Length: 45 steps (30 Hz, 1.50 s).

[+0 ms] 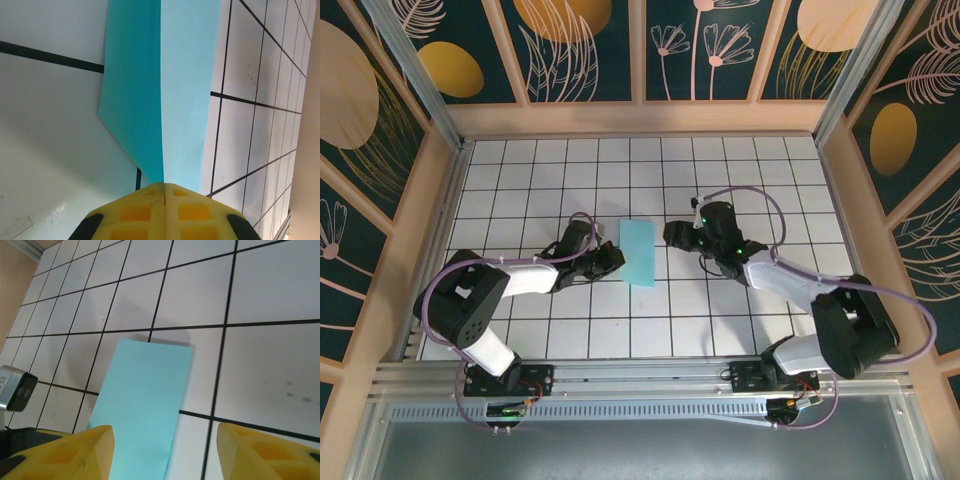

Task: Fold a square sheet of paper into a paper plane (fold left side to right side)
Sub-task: Third fold the triangle at the center of the table.

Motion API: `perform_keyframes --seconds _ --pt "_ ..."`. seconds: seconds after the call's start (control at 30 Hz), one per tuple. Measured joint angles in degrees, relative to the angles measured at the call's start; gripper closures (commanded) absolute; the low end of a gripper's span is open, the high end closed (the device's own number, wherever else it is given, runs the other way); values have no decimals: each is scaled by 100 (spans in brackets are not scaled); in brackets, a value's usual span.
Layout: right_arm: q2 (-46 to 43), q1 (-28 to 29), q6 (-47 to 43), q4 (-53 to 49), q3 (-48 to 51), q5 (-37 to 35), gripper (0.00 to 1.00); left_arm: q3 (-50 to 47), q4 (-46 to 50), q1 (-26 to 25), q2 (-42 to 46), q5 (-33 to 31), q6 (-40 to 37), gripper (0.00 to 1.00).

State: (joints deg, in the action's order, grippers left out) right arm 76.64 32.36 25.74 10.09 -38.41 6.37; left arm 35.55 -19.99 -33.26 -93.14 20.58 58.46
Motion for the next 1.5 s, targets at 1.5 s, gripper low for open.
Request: perform_keyframes --seconds 1.5 --pt "1624 3862 -4170 2697 1154 -3748 26 -267 2 -326 321 -310 785 100"
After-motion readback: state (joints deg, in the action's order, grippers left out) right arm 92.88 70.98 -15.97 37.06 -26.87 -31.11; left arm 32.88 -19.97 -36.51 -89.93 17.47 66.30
